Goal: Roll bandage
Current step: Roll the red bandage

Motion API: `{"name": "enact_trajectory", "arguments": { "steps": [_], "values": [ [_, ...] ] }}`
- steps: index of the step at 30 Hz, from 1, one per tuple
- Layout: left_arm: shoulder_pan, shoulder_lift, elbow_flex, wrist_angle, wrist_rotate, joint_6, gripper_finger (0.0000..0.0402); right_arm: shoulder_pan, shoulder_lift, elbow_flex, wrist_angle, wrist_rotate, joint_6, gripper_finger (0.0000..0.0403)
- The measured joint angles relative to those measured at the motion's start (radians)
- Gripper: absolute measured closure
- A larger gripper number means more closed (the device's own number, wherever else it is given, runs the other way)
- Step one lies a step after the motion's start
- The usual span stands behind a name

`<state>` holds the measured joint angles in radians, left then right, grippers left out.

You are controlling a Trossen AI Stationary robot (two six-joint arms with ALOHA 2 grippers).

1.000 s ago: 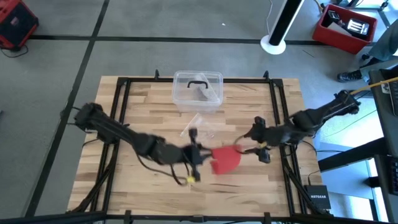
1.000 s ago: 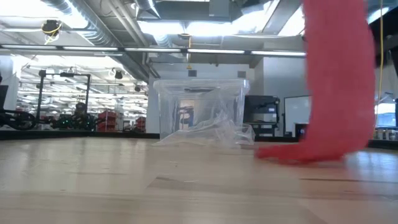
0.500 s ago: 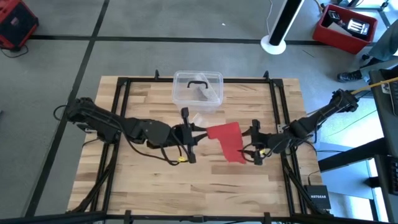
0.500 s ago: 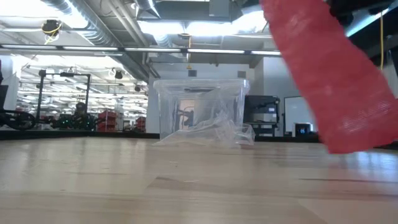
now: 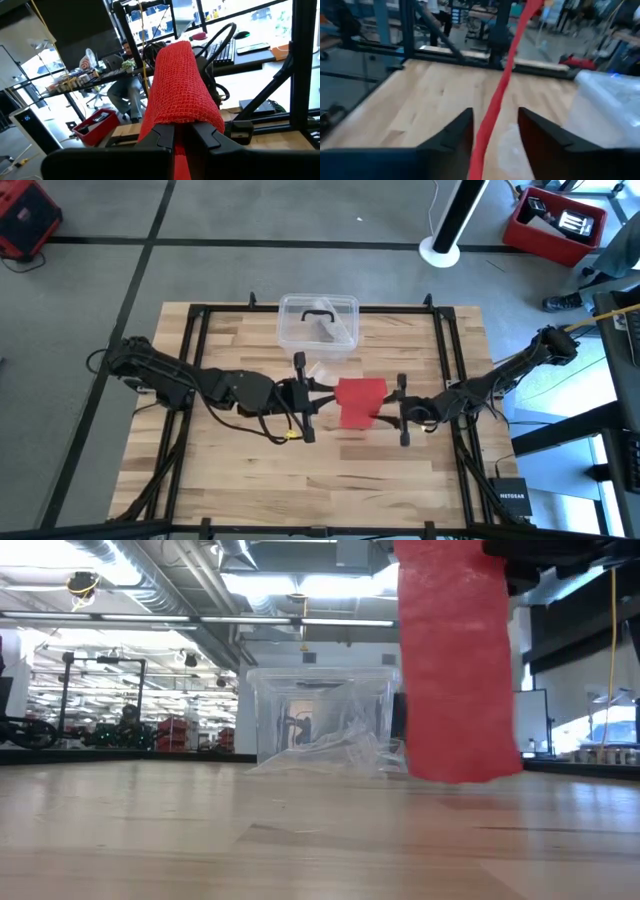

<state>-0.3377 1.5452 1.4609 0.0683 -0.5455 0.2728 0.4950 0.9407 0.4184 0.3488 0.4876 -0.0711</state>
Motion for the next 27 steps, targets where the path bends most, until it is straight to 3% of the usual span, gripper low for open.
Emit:
{"name": "enact_trajectory", "arguments": {
  "steps": [10,17,19,23,27],
  "values": [
    [-0.001,0.001,0.000,0.007,0.043,-0.030,0.0389,-0.046,0.027,0.024,0.005,0.037,-0.066,0.0392],
    [-0.004,0.002,0.000,0.123,0.260,-0.085,0.0389,-0.046,0.026,0.024,-0.035,0.098,-0.091,0.0397],
    [-0.008,0.002,0.000,0.170,0.277,-0.072,0.0389,-0.046,0.033,0.025,-0.032,0.097,-0.090,0.0399],
    [-0.007,0.002,0.000,0.207,0.217,0.000,0.0389,-0.043,0.054,0.025,-0.010,0.060,-0.069,0.0400],
    [0.002,0.002,0.000,0.203,0.063,0.081,0.0389,-0.035,0.063,0.025,-0.007,0.025,-0.013,0.0400]
  ]
}}
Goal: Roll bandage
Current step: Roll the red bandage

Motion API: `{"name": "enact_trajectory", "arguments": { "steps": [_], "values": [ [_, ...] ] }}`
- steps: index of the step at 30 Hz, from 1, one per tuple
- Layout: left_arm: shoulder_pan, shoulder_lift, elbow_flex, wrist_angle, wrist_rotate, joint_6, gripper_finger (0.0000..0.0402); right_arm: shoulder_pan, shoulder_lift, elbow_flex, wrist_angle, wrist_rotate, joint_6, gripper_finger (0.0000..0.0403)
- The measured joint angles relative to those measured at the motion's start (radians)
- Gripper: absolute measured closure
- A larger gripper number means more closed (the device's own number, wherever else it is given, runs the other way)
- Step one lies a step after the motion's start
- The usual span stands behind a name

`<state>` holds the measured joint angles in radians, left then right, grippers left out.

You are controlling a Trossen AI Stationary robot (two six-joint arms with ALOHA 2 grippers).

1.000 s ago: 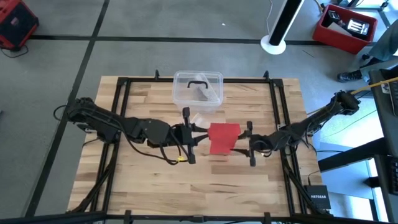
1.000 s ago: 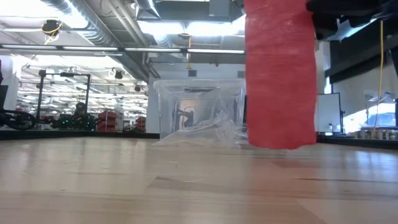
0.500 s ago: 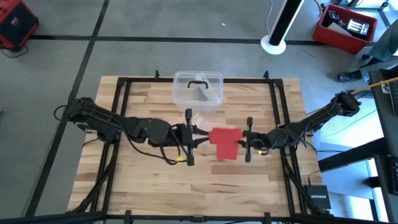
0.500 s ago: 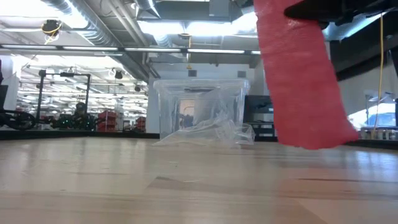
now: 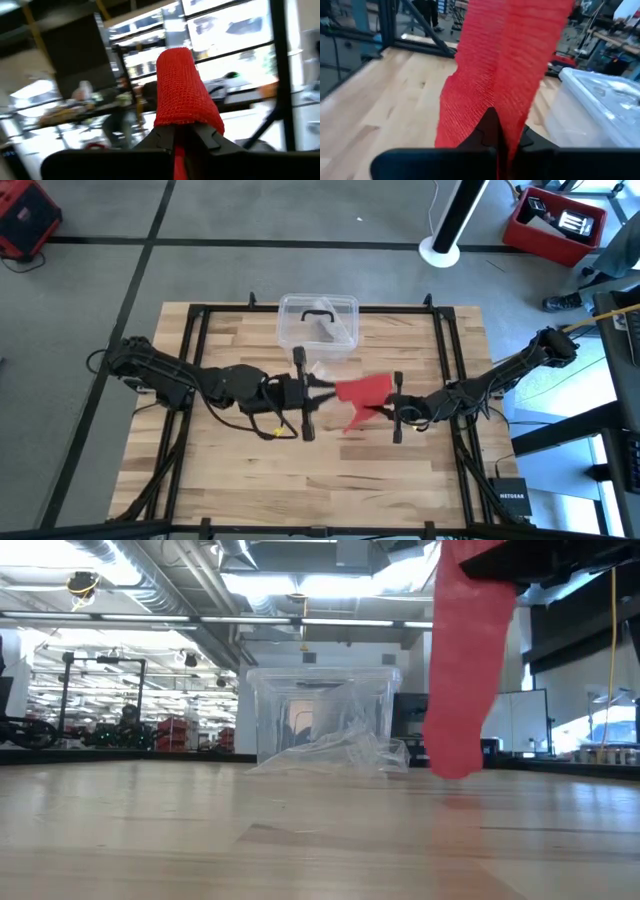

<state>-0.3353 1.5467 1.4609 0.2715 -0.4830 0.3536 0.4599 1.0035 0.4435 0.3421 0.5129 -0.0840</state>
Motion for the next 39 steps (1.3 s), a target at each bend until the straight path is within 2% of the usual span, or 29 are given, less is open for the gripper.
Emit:
{"name": "enact_trajectory", "arguments": {
  "steps": [7,12,17,23,29,31,35,39],
  "values": [
    [0.017,0.000,0.000,-0.007,-0.224,0.200,0.0389,0.112,0.000,0.043,-0.001,0.018,0.041,0.0401],
    [0.046,0.000,0.000,-0.051,-0.279,0.281,0.0389,0.214,0.000,0.121,-0.001,0.049,0.052,0.0401],
    [0.076,0.003,0.000,-0.164,-0.329,0.304,0.0389,0.306,0.001,0.220,-0.002,0.068,0.000,0.0401],
    [0.088,0.042,-0.045,-0.181,-0.330,0.296,0.0389,0.366,0.049,0.368,-0.012,0.078,-0.135,0.0402],
    [0.064,0.104,-0.075,-0.191,-0.330,0.299,0.0389,0.364,0.119,0.552,-0.096,0.090,-0.273,0.0402],
    [0.046,0.128,-0.080,-0.192,-0.320,0.316,0.0389,0.363,0.127,0.614,-0.119,0.125,-0.341,0.0402],
    [-0.002,0.175,-0.080,-0.201,-0.253,0.328,0.0389,0.309,0.123,0.707,-0.160,0.206,-0.432,0.0402],
    [-0.052,0.220,-0.080,-0.203,-0.226,0.331,0.0389,0.199,0.110,0.761,-0.226,0.239,-0.440,0.0402]
  ]
}}
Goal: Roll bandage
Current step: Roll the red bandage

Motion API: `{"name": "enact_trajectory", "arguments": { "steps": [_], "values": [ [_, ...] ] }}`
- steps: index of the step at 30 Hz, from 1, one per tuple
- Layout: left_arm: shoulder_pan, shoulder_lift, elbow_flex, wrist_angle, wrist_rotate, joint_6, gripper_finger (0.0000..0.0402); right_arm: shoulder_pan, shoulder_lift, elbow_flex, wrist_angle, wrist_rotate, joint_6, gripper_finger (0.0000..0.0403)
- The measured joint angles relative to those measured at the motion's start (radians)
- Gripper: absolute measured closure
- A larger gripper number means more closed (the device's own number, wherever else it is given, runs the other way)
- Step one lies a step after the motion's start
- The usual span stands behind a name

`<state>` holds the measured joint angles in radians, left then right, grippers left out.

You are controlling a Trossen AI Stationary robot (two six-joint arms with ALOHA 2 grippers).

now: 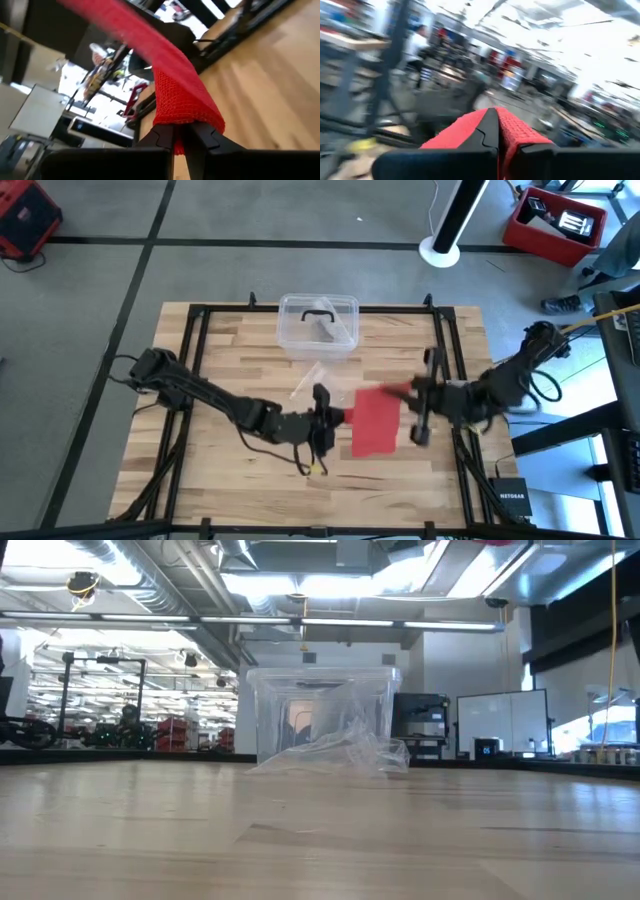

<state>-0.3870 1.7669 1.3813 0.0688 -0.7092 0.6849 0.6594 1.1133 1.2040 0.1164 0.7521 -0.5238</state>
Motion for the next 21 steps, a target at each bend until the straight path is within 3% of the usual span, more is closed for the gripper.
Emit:
{"name": "enact_trajectory", "arguments": {
  "steps": [8,11,21],
  "values": [
    [-0.111,0.043,0.001,0.001,-0.006,-0.032,0.0389,-0.276,-0.011,0.005,-0.175,0.008,0.213,0.0402],
    [-0.145,0.043,0.001,0.000,-0.005,-0.052,0.0389,-0.364,-0.009,-0.026,-0.264,-0.066,0.312,0.0402],
    [-0.173,0.054,-0.002,-0.046,0.068,-0.304,0.0389,-0.563,0.050,-0.287,-0.224,-0.403,0.561,0.0382]
  ]
}}
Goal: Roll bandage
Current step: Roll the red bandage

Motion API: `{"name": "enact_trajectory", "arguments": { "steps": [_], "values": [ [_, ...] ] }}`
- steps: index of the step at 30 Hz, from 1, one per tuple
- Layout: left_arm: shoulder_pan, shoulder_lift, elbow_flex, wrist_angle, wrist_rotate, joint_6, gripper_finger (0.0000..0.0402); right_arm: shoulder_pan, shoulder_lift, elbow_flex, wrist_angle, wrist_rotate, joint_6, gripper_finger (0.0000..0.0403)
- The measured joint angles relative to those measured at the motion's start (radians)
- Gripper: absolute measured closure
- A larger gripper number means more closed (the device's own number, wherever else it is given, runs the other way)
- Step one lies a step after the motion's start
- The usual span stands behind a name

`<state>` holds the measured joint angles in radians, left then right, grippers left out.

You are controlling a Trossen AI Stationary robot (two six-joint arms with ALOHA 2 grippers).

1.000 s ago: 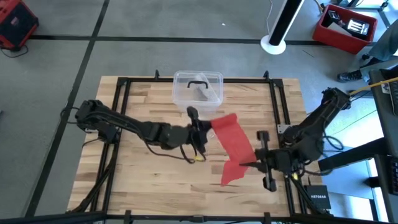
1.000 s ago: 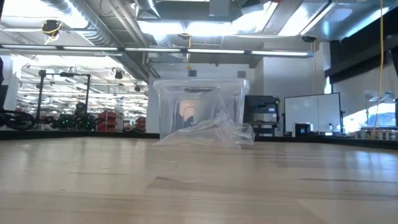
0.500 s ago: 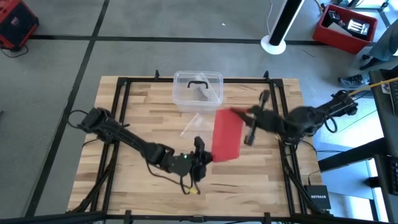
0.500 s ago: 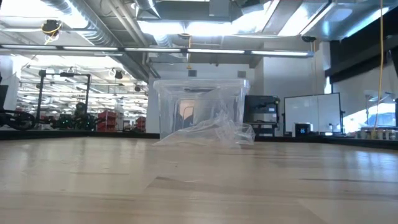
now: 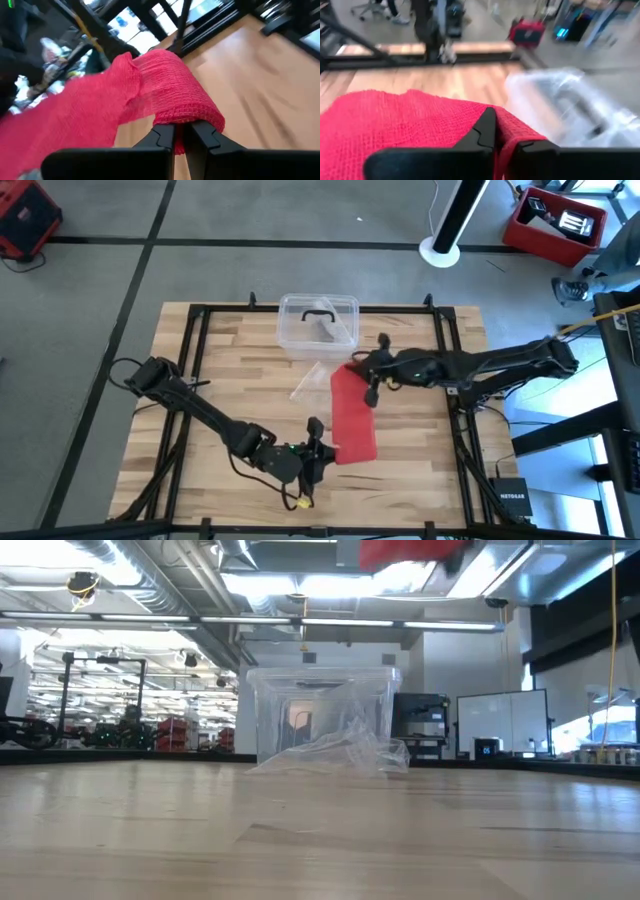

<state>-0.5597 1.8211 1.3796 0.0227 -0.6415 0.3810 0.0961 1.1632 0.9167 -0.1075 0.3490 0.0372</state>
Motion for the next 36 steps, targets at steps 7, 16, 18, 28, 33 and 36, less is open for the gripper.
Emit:
{"name": "enact_trajectory", "arguments": {
  "steps": [7,16,18,28,33,36],
  "values": [
    [0.008,0.050,0.000,0.009,0.030,-0.075,0.0389,-0.051,0.115,-0.089,0.037,-0.198,0.174,0.0280],
    [0.026,0.090,0.000,-0.119,0.036,-0.405,0.0389,-0.061,0.161,-0.080,-0.022,-0.291,0.381,0.0153],
    [0.039,0.101,0.002,-0.124,0.036,-0.476,0.0389,-0.061,0.160,-0.079,-0.057,-0.302,0.461,0.0138],
    [0.065,0.161,0.001,-0.135,0.100,-0.628,0.0389,-0.058,0.164,-0.079,-0.172,-0.481,0.759,0.0121],
    [0.063,0.167,0.001,-0.136,0.111,-0.637,0.0389,-0.067,0.160,-0.043,-0.226,-0.612,0.812,0.0122],
    [0.063,0.167,0.001,-0.112,0.111,-0.632,0.0389,-0.065,0.153,-0.011,-0.235,-0.640,0.825,0.0122]
  ]
}}
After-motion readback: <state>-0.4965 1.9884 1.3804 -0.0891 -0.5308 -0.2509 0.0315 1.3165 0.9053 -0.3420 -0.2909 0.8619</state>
